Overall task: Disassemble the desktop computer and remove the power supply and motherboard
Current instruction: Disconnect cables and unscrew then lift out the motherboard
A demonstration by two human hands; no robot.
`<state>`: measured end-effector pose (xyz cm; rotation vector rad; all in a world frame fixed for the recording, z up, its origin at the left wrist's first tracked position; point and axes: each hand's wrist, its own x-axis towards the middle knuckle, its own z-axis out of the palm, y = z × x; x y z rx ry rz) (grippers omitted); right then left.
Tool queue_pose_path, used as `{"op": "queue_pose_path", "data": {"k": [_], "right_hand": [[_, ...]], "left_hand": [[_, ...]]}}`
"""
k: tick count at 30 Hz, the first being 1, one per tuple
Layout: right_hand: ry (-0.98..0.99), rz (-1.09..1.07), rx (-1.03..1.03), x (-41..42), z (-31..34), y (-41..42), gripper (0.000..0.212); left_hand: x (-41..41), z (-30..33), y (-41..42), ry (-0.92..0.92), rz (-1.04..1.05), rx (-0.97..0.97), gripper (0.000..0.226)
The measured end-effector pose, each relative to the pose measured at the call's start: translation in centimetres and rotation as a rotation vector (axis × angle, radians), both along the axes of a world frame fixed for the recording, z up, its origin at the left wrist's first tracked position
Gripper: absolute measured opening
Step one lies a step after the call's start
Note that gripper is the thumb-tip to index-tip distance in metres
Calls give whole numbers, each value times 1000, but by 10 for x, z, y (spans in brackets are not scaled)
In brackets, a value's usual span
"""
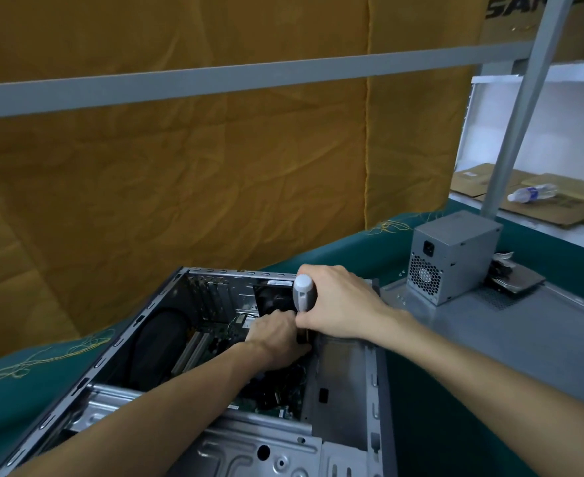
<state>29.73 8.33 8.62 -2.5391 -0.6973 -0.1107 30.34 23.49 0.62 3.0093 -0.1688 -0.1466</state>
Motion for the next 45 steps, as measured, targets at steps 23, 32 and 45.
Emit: {"op": "queue_pose_path", "data": {"k": [23, 32, 45], "right_hand": [[-185, -23, -472, -13, 34, 16, 33], [-202, 42, -478, -11, 34, 20, 36], [-45, -118, 278, 24, 61, -21, 24]], "left_hand": [[0, -3, -2, -68, -5, -10, 30], [0, -5, -2, -69, 2, -39, 32], [-3, 0, -5, -47, 61, -84, 10]]}}
